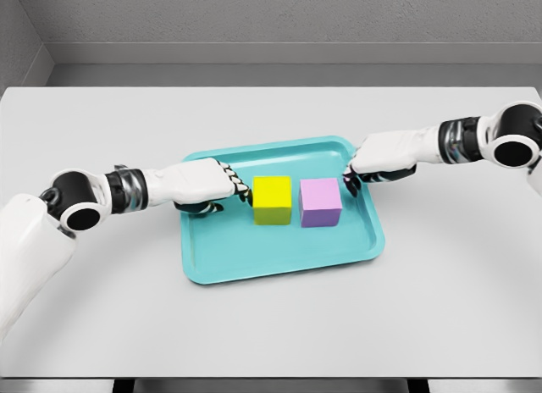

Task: Push two cubes

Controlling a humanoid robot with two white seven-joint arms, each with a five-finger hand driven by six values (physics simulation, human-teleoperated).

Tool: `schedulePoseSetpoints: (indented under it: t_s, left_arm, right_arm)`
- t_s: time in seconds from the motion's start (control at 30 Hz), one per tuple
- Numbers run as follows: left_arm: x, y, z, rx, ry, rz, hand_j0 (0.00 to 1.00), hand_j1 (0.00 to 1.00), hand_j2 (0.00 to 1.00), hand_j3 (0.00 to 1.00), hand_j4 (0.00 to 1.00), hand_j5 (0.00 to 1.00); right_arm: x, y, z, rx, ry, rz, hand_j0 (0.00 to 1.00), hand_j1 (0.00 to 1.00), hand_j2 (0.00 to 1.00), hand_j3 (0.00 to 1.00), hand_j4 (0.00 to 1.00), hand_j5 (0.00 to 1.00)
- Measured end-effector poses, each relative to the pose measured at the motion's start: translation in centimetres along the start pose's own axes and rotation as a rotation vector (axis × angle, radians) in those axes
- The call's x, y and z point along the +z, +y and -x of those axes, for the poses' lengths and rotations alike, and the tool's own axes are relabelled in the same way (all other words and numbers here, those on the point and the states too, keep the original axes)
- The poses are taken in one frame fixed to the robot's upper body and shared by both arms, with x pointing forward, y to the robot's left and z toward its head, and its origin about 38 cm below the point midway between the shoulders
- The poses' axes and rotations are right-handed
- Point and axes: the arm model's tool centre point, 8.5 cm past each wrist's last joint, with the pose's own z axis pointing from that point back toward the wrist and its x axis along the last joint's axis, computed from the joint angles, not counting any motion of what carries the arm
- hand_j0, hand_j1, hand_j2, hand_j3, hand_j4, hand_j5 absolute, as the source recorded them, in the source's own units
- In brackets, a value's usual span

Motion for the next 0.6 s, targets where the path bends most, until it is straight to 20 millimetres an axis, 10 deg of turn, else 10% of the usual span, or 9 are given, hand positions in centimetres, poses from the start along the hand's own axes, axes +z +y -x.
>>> schedulePoseSetpoints:
  t_s: [0.6]
  left_arm:
    - [-0.3, -0.5, 1.8, -0.016, 0.034, 0.054, 0.63, 0.63, 0.63, 0.63, 0.63, 0.63]
  right_arm:
    - [-1.5, 1.6, -0.9, 0.068, -0.015, -0.126, 0.16, 0.16, 0.16, 0.16, 0.16, 0.16]
